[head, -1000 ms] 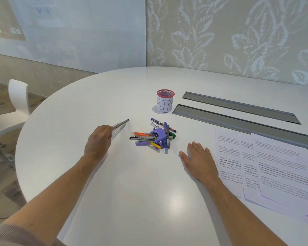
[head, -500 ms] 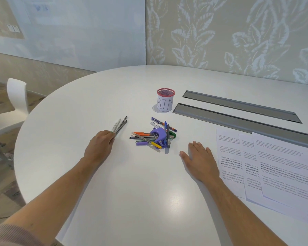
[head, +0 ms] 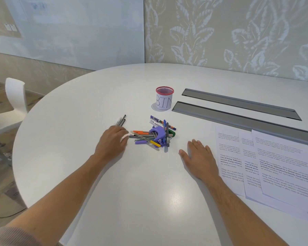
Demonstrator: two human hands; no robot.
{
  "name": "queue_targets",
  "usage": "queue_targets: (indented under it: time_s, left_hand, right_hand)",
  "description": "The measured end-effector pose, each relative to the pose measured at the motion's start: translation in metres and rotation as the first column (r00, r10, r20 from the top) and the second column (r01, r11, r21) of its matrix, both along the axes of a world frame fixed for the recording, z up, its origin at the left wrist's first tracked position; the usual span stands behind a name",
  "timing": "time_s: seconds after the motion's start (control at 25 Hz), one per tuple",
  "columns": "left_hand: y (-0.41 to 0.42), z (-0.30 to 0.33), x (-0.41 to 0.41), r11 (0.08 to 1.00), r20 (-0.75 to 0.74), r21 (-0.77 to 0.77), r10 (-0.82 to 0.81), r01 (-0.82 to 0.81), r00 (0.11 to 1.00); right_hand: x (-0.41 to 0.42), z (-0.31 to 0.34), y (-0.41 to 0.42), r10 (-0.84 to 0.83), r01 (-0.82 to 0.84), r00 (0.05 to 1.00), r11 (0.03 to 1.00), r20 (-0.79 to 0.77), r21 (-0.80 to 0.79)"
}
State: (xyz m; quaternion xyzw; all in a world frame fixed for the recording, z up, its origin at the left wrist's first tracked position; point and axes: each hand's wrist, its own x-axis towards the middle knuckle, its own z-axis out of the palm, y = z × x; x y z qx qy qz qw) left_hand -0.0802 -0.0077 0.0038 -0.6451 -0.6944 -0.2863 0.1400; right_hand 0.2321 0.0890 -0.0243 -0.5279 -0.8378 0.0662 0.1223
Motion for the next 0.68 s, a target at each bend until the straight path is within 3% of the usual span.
queue_targets:
  time_s: [0.12,0.24,0.36,0.68]
  left_hand:
    - [0.009,0.002,0.026,0.981,-0.067,-0.014,-0.192,0.191,0.979]
    - [0.016,0.001,0.048,0.958,-0.114,-0.074,-0.285,0.278,0.952]
    - [0.02,-0.002,0.058,0.949,-0.207,-0.101,-0.314,0.299,0.926]
    - [0.017,-0.005,0.06,0.948,-0.286,-0.065,-0.318,0.313,0.904]
  right_hand:
    - [0.0,0.0,-0.001,0.006,-0.006,1.0,1.0,0.004,0.014]
    - [0.0,-0.001,0.0,0.008,-0.008,1.0,1.0,-0.008,0.002]
    - [0.001,-0.002,0.0,0.01,-0.01,1.0,1.0,-0.006,-0.004]
    - [0.001,-0.003,0.001,0.007,-0.007,1.0,1.0,-0.009,0.001]
